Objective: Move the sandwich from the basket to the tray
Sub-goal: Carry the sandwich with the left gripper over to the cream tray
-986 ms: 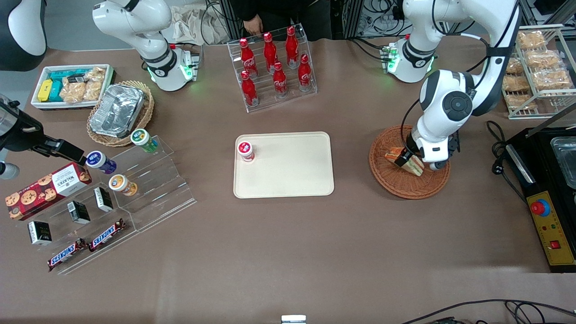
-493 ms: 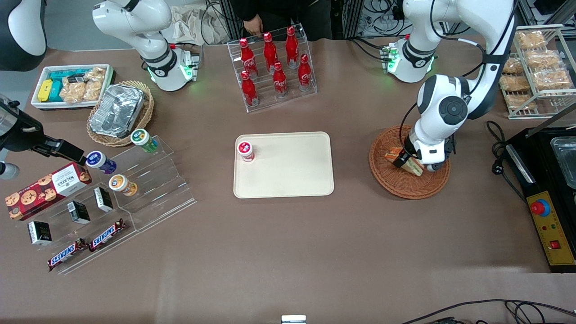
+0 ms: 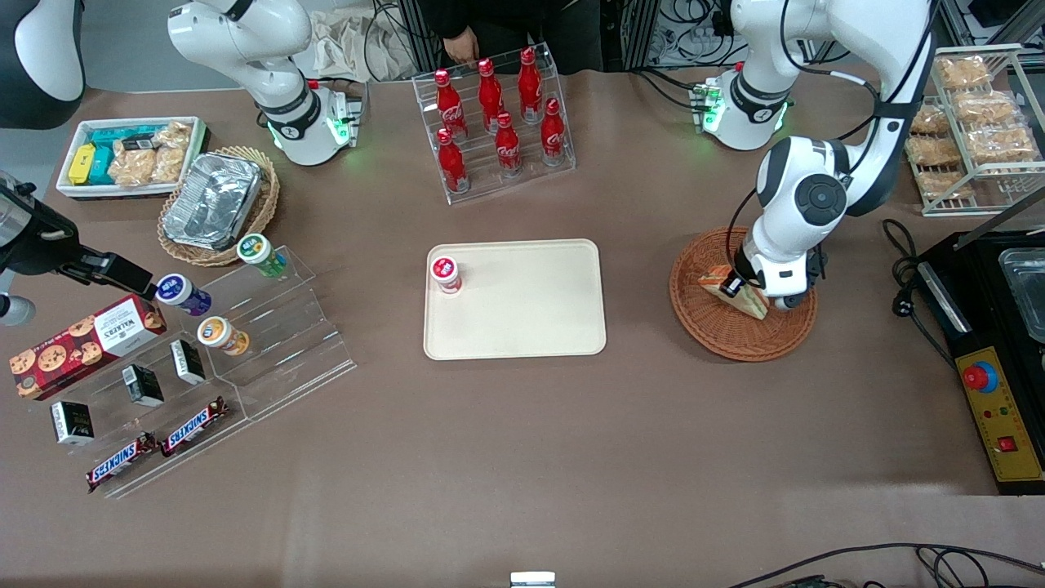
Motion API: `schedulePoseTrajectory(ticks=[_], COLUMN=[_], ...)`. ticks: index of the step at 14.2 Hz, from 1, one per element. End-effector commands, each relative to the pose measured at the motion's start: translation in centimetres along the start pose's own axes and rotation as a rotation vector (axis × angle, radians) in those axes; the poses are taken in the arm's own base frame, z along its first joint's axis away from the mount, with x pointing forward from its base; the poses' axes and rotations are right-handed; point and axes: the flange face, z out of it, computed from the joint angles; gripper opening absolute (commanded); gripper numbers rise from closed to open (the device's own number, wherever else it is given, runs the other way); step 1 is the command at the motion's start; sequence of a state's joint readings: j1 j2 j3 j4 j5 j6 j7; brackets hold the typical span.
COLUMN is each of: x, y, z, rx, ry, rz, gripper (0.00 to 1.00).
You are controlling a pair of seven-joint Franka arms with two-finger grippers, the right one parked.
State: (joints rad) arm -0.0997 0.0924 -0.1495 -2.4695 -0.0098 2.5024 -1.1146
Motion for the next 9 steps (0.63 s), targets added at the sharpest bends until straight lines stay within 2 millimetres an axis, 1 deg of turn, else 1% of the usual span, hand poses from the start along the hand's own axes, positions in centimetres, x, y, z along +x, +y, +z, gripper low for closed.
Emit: schedulePoseTrajectory(ticks=[1,2,4,5,8,9], x=[0.3,0.2,0.3,0.3,0.3,0.1], y=[0.0,0.1,0.6,1.1,2.9,3.3], z=[-2.4,-4.2,-8.5,-10.3,-17.3,-19.1], rx=[-0.038,-0.056,-0.051,-0.028,0.022,0.035], ry=[0.045,0.062,0.073,0.065,0.036,0.015], rz=[0.020,0.051,0.103,0.129,0.236,0.281], gripper=[0.00,0.00,0.00,0.00,0.00,0.00])
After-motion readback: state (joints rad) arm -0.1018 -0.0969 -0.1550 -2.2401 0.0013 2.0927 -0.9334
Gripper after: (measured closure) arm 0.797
